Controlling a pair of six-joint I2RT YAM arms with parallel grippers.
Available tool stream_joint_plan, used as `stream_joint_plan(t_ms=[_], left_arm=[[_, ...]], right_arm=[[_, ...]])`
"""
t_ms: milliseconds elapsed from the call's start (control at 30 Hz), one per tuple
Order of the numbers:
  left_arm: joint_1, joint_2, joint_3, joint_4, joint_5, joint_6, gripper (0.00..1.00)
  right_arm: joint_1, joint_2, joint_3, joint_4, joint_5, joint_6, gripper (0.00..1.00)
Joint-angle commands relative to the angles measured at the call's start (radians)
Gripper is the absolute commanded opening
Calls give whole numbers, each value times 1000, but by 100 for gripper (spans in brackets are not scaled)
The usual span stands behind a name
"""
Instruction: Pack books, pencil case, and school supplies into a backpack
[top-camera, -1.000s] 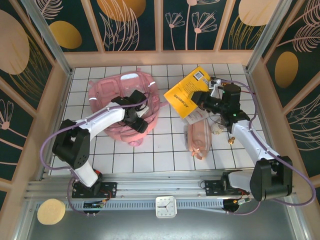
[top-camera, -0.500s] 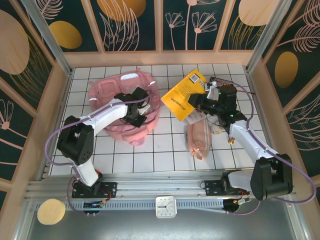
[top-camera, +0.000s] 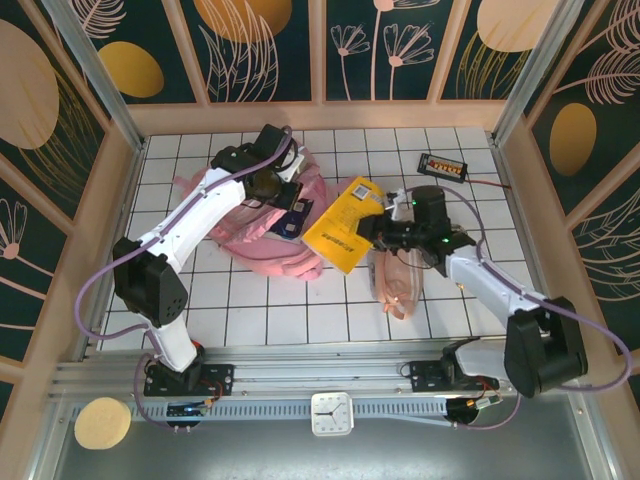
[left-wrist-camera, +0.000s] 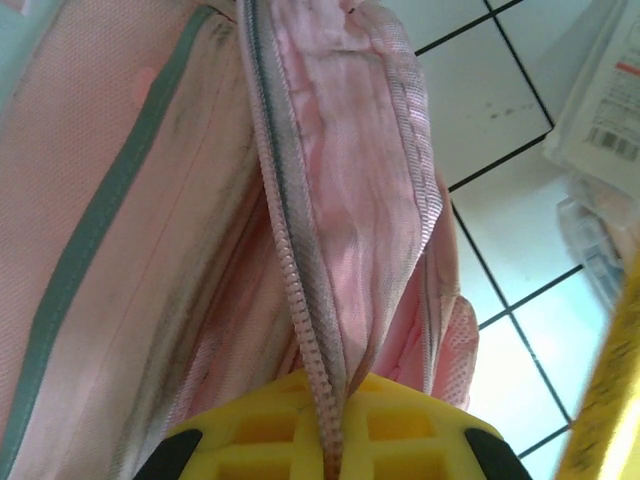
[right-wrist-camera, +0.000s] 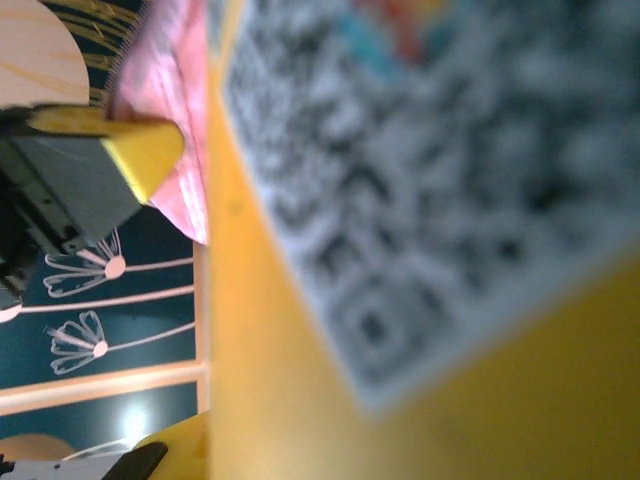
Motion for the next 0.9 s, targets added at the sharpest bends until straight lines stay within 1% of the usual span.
stream_joint_plan(t_ms=[0,100,200,267,367,400,433,467,500,567,633,667,733,767,800,867], left_arm=[[-16,-4,28,-11,79,-39,0],[-30,-12,21,-3,97,-45,0],[-37,-19,22,11,113,-59,0],[-38,-21,24,24,130,-69,0],[-38,-10,41,30,149,-74,0],[-38,-6,47,33,148,-74,0],[-38,1,50,38,146,-74,0],[-38,8,54,41,139,-73,0],[-37,17,56,41,131,-74,0],[-37,39,62,46,111,-81,0],[-37,53,64,70,115,-90,0],[-37,58,68,75,117,-99,4],[-37,75,83,114,123,-110,5],[-37,85,92,120,129,-115,9],[-36,96,101,125,142,-118,15],[-37,117,114,128,154,-124,40]], right_arm=[[59,129,47,170,-47,113,0],[108,300,140,271,-41,181,0],[137,470,226,400,-13,265,0],[146,585,318,487,21,292,0],[186,752,530,476,60,262,0],[196,796,588,447,70,250,9],[203,826,634,412,79,241,29],[210,831,647,386,95,232,48],[213,817,640,357,110,213,63],[211,742,575,261,152,145,76],[200,650,488,183,171,83,77],[195,597,440,138,182,52,78],[191,495,362,49,211,-15,80],[189,431,321,-9,233,-49,81],[186,386,295,-52,248,-69,81],[177,282,234,-131,298,-103,82]])
